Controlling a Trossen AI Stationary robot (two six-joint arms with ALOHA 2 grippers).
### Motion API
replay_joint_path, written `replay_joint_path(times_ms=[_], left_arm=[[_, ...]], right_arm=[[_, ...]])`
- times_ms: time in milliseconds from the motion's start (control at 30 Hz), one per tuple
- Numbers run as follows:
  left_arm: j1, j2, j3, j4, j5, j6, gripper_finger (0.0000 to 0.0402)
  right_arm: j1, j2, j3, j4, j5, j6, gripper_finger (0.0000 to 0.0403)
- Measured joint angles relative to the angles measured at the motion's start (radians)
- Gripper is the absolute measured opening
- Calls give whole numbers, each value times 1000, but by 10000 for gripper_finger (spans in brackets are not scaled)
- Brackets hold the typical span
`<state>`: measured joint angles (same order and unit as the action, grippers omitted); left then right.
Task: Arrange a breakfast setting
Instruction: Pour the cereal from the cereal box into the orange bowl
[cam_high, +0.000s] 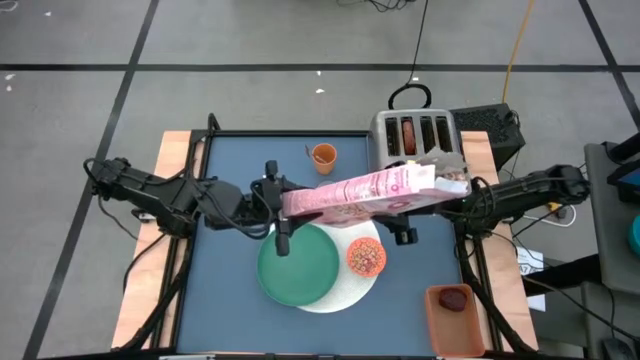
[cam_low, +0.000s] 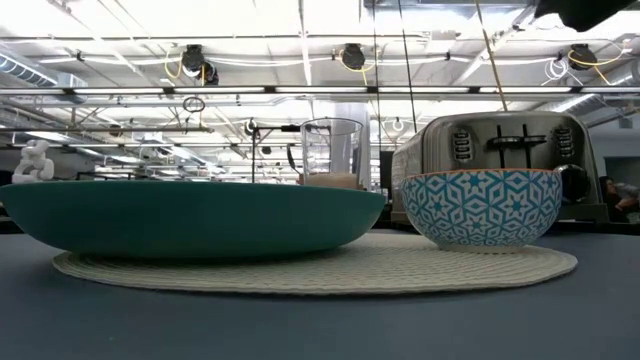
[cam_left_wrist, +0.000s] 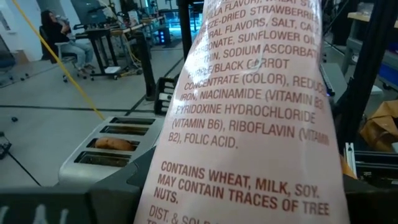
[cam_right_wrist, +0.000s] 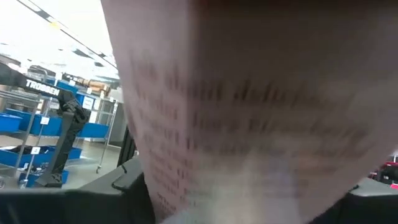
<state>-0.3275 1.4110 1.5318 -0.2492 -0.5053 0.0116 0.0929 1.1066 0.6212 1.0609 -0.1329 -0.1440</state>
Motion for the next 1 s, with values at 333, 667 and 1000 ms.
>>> replay_joint_path(times_ms=[333, 667, 1000], left_arm=[[0, 0, 1, -9, 0, 11, 219], [0, 1, 1, -14, 0, 7, 219], [0, 2, 1, -22, 0, 10, 219]], right_arm=[[0, 20, 9, 16, -1, 0, 195], [0, 20, 9, 18, -1, 1, 186], [0, 20, 9, 6, 0, 0, 168]])
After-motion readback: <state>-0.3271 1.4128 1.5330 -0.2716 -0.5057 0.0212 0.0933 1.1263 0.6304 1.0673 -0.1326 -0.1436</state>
